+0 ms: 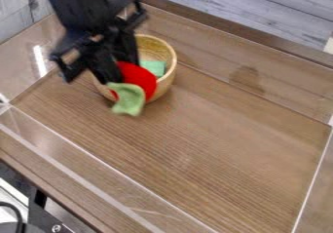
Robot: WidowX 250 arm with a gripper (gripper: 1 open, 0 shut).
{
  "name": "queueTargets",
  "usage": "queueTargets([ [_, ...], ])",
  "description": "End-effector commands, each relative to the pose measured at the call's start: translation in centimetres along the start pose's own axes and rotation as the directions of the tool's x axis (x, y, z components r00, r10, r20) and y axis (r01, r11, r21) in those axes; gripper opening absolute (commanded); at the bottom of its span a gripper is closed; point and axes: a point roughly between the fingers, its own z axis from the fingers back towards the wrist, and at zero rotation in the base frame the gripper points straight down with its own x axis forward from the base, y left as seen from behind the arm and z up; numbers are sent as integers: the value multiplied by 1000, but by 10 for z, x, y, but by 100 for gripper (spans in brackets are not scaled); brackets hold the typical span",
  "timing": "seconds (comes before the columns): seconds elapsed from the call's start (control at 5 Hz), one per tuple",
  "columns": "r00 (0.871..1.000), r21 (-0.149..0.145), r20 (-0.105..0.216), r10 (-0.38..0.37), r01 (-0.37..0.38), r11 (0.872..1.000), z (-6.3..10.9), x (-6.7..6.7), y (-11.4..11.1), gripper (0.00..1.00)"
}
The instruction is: Move the red object to the left side of the table
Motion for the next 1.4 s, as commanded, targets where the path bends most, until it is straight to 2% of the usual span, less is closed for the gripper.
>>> queueTargets([
  [0.0, 996, -19, 13, -85, 86, 996, 0, -6, -3, 0],
  [0.2, 989, -2, 5, -150, 150, 989, -7, -13, -2, 0],
  [0.4, 974, 15, -6, -224, 224, 974, -13, -20, 1, 0],
  [0.8, 933, 50, -28, -358, 359, 932, -17, -8, 9, 0],
  [1.2, 913, 63, -40, -405, 407, 911, -20, -3, 10, 0],
])
